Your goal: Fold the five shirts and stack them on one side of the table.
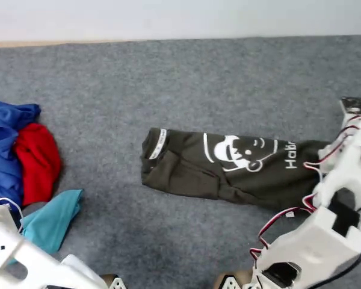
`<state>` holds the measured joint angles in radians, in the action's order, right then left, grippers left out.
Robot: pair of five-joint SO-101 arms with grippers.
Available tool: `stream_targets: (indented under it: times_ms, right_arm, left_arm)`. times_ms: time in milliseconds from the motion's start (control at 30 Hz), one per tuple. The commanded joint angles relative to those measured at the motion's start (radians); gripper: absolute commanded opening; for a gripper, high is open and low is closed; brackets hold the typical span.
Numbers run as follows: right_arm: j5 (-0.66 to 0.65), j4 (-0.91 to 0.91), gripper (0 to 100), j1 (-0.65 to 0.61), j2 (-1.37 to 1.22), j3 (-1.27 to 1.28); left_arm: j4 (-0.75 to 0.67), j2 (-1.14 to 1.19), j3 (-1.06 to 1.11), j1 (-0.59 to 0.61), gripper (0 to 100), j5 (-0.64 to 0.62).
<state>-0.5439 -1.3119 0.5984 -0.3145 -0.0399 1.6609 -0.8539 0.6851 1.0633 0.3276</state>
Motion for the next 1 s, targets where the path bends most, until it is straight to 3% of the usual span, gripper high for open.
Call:
stream_targets:
  times_ms: [0, 367, 633, 967]
  right_arm:
    - [-0.021, -0.061, 1.0, 0.001, 0.015, -0.086]
    - [0.025, -0.199, 1.0, -0.220, 0.113, -0.106]
    - [0.132, -0.292, 1.0, -0.519, 0.249, -0.106]
    - [0.282, -0.226, 1.0, -0.891, 0.266, -0.112]
  left_arm:
    - [0.006, -0.015, -0.027, -0.009, 6, 0.006]
    - [0.006, -0.020, 0.013, -0.009, 6, 0.006]
    - [0.006, -0.020, 0.015, -0.009, 6, 0.006]
    - [0.006, -0.020, 0.016, -0.009, 6, 0.006]
